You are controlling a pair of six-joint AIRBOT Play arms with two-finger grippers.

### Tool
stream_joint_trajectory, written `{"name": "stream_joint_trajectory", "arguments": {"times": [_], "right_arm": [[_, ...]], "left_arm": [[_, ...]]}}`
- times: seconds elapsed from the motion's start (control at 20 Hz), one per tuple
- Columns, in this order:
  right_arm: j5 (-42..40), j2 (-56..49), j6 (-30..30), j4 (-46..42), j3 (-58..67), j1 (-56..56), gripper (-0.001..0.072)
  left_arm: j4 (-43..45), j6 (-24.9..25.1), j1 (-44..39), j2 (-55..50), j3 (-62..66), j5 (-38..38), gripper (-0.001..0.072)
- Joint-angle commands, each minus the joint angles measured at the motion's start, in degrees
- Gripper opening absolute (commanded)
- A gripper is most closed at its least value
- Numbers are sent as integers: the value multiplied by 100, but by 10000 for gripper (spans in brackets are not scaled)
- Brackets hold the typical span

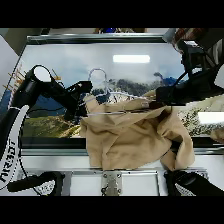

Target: Fold the clothes and pants, and hang the long-sleeved shirts on hangers.

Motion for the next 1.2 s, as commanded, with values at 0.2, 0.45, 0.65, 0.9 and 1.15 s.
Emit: {"name": "stream_joint_trajectory", "arguments": {"times": [0.2, 0.45, 0.65, 0.9, 1.15], "right_arm": [[-988, -227, -55, 256, 20, 780, 25], [-1932, -426, -55, 520, 20, 1311, 24], [-2667, -662, -57, 855, 20, 1543, 25], [-3073, -868, -57, 957, 20, 1794, 25], [-3069, -883, -59, 957, 20, 1799, 35]], "left_arm": [[-7, -48, -4, -17, 9, -4, 16], [-9, -50, -4, -17, 9, -7, 16], [-9, -50, -4, -17, 7, -22, 16], [-7, -50, -4, -17, 7, -24, 16], [-7, -48, -4, -17, 7, -24, 16]]}}
